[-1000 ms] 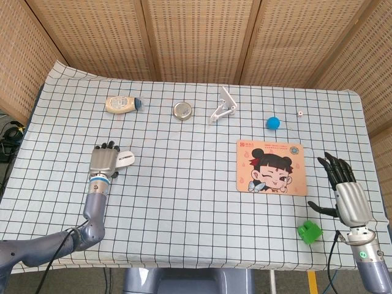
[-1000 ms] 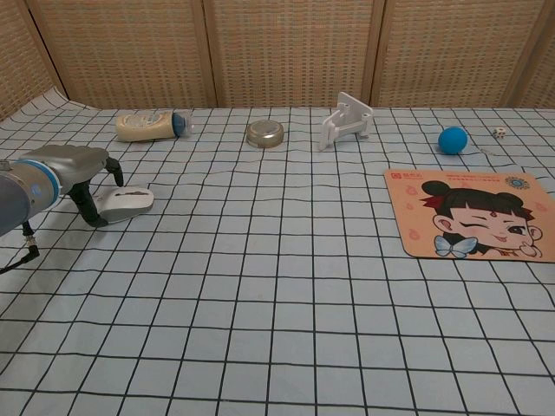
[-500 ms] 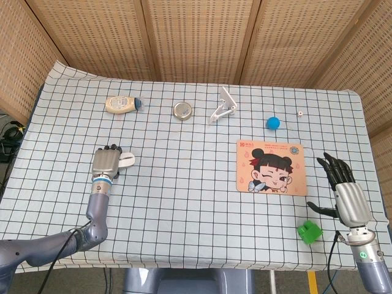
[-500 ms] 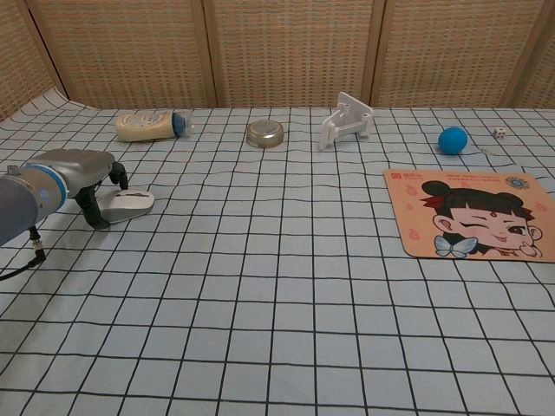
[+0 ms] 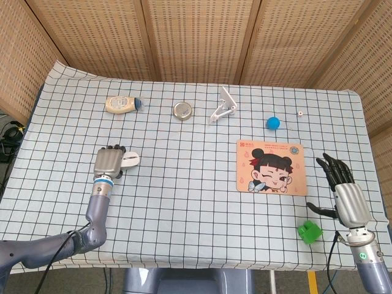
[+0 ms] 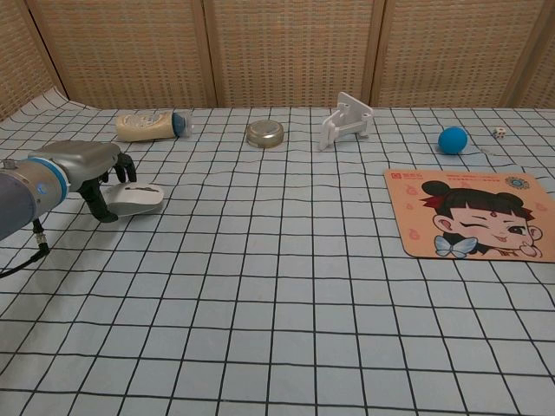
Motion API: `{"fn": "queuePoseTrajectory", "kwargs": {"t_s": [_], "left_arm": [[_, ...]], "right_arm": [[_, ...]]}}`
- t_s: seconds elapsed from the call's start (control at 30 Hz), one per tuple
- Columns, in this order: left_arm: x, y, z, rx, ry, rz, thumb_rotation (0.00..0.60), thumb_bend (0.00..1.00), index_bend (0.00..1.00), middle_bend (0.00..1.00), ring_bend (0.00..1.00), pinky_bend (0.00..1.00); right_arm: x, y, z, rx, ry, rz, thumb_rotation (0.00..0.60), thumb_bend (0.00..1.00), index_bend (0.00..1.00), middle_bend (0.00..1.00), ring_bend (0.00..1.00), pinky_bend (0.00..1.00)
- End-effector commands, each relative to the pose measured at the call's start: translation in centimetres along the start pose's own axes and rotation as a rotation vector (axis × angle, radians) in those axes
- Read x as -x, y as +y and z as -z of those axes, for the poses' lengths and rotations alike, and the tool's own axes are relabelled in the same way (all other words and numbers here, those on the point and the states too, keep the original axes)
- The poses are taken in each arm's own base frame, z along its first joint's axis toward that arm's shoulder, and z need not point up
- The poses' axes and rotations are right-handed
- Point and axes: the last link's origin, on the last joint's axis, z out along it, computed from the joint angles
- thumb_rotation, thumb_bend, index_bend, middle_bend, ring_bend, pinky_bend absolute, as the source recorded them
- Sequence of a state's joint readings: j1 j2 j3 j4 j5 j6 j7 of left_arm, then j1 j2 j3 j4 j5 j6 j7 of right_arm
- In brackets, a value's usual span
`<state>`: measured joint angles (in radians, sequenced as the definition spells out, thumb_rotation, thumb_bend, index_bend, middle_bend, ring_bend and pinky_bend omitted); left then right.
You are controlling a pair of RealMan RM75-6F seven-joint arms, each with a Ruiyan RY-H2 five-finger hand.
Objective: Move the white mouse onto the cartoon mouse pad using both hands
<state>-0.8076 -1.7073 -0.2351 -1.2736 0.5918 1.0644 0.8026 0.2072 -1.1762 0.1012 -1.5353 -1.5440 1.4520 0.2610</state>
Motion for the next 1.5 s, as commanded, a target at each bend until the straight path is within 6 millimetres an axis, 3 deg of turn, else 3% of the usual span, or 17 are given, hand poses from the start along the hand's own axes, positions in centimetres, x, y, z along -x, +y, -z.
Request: {"fn": "queuePoseTrajectory", "kwargs": {"t_s": [0.03, 0.2, 0.47, 1.0, 1.37, 1.5], "left_arm": [[-0.7, 0.5, 0.3, 0.020, 0.018, 0.010, 0.600, 0.64, 0.43, 0.23, 0.25, 0.32], [-1.8, 2.2, 1.1, 0.074, 0.036, 0.034, 0.600, 0.64, 0.43, 0.23, 0.25, 0.32], [-2.8, 6.6, 2.5, 0.178, 0.050, 0.040, 0.600, 0.64, 0.43, 0.23, 0.25, 0.32], [-3.0, 18.5, 3.5, 0.293, 0.016, 0.040, 0.600, 0.64, 0.43, 0.23, 0.25, 0.32], [-3.6, 24.1, 4.2, 0.354, 0.011, 0.024, 0.600, 0.64, 0.43, 0.23, 0.25, 0.32], [-3.3, 25.3, 4.6, 0.356, -0.015, 0.038, 0.600, 0.64, 0.43, 0.23, 0.25, 0.32]], "right_arm": [[0.0, 0.0, 0.0, 0.000, 0.000, -0.001, 0.600, 0.06, 0.06, 0.00, 0.00, 0.00], [-0.2, 0.1, 0.0, 0.001, 0.007, -0.002, 0.600, 0.06, 0.06, 0.00, 0.00, 0.00], [-0.7, 0.3, -0.1, 0.010, 0.024, -0.016, 0.600, 0.06, 0.06, 0.00, 0.00, 0.00], [-2.2, 1.5, -0.3, 0.047, 0.058, -0.067, 0.600, 0.06, 0.07, 0.00, 0.00, 0.00], [-2.8, 2.2, -0.6, 0.067, 0.070, -0.092, 0.600, 0.06, 0.07, 0.00, 0.00, 0.00], [-2.9, 2.2, -0.5, 0.067, 0.072, -0.096, 0.600, 0.06, 0.07, 0.00, 0.00, 0.00]]}}
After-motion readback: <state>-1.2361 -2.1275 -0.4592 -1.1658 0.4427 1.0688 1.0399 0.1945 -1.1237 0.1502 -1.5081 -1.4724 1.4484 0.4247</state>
